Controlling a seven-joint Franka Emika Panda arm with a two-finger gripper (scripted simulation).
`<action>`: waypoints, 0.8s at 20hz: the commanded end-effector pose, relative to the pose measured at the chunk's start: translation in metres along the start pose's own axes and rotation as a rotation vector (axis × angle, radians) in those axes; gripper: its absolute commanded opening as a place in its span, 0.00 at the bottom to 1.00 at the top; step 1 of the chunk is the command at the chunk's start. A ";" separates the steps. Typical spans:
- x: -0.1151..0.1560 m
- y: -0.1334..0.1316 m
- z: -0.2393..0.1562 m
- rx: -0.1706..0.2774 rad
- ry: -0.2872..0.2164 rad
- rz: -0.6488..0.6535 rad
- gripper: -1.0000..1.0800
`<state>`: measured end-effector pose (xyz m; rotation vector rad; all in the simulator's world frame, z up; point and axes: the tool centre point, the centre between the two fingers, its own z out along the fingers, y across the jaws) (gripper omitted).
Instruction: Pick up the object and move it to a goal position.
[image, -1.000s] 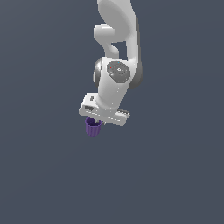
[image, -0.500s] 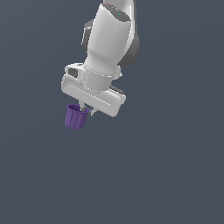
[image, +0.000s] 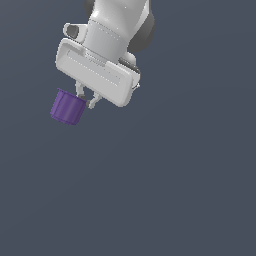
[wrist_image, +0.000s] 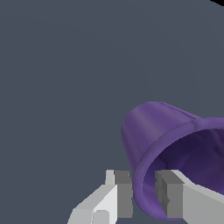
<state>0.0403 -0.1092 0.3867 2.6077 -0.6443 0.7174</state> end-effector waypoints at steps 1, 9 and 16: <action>0.010 0.010 -0.018 -0.006 0.050 0.037 0.00; 0.028 0.037 -0.069 -0.029 0.184 0.136 0.00; 0.034 0.051 -0.098 -0.044 0.256 0.189 0.00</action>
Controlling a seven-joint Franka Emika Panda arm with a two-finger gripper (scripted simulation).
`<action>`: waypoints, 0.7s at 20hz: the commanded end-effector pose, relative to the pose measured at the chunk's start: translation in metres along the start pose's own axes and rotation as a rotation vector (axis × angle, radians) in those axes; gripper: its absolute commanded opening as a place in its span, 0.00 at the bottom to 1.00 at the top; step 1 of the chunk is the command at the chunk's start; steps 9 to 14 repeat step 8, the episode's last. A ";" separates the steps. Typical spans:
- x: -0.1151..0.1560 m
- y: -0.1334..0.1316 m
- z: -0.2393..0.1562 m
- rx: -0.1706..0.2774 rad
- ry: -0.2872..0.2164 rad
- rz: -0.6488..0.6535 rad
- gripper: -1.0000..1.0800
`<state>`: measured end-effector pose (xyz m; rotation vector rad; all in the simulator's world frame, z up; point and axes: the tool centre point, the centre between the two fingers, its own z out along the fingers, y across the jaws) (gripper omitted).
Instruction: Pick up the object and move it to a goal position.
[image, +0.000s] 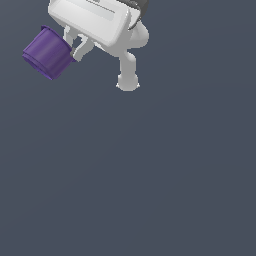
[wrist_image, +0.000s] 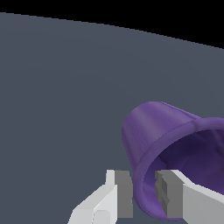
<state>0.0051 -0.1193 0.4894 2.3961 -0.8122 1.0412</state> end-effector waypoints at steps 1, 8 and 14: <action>0.005 0.004 -0.008 -0.004 0.022 0.016 0.00; 0.008 0.008 -0.017 -0.009 0.044 0.032 0.00; 0.008 0.008 -0.017 -0.009 0.044 0.032 0.00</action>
